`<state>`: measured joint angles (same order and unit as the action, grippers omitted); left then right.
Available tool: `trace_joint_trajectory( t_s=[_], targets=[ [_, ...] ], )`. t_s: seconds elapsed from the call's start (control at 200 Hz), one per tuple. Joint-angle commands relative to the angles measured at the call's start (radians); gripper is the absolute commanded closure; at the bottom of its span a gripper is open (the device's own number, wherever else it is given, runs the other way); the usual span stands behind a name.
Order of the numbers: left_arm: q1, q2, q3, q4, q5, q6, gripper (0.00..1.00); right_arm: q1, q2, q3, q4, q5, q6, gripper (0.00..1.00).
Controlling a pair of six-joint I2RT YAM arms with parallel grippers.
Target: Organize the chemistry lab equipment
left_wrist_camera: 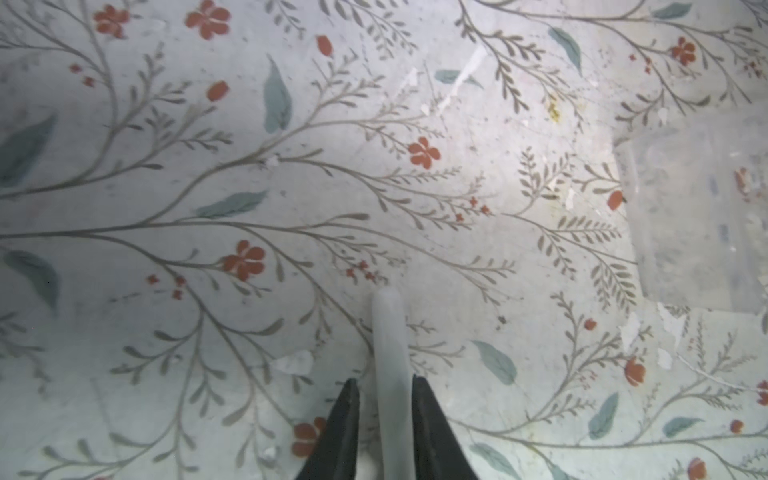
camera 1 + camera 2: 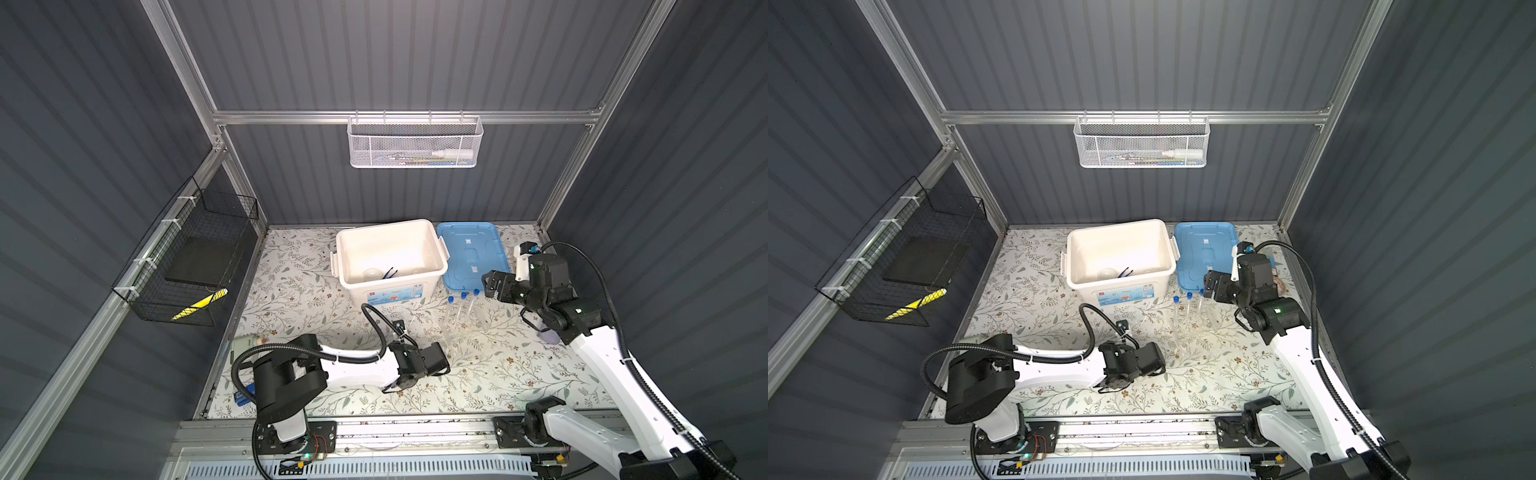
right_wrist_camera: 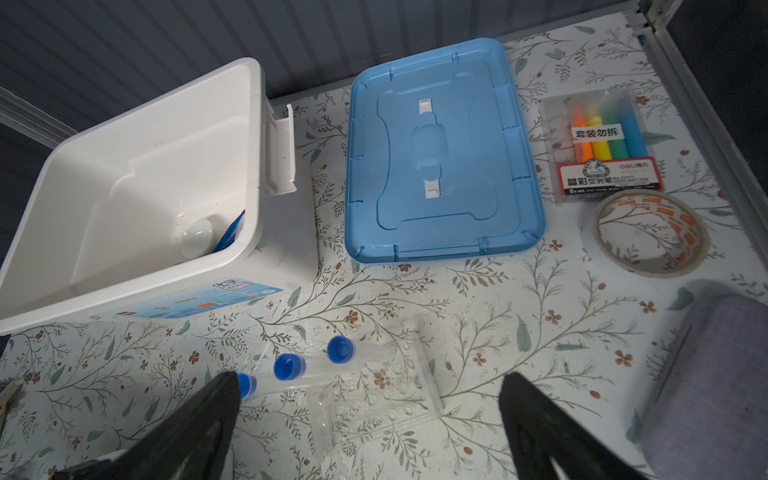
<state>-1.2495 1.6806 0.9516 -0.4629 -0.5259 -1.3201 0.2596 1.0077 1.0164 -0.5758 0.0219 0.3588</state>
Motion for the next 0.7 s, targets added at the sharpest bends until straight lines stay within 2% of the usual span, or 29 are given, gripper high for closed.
trace_joint_trajectory(
  t_s=[0.0, 0.145, 0.425, 0.55, 0.695],
  targets=[
    [0.033, -0.045, -0.035, -0.068, -0.039, 0.042, 0.74, -0.006, 0.008, -0.009, 0.002, -0.011, 0.003, 0.01],
    [0.055, -0.074, -0.024, -0.087, -0.004, 0.112, 0.73, -0.010, 0.019, 0.001, -0.006, -0.015, 0.000, 0.01],
    [0.050, -0.047, 0.029, -0.082, 0.083, 0.197, 0.60, -0.011, 0.008, -0.026, -0.010, -0.023, 0.008, 0.01],
    [0.050, -0.061, 0.017, -0.148, 0.073, 0.177, 0.51, -0.013, -0.007, -0.034, -0.016, -0.017, 0.003, 0.01],
    [0.050, -0.143, -0.016, -0.203, 0.028, 0.182, 0.41, -0.014, -0.016, -0.044, -0.024, -0.017, -0.001, 0.01]
  ],
)
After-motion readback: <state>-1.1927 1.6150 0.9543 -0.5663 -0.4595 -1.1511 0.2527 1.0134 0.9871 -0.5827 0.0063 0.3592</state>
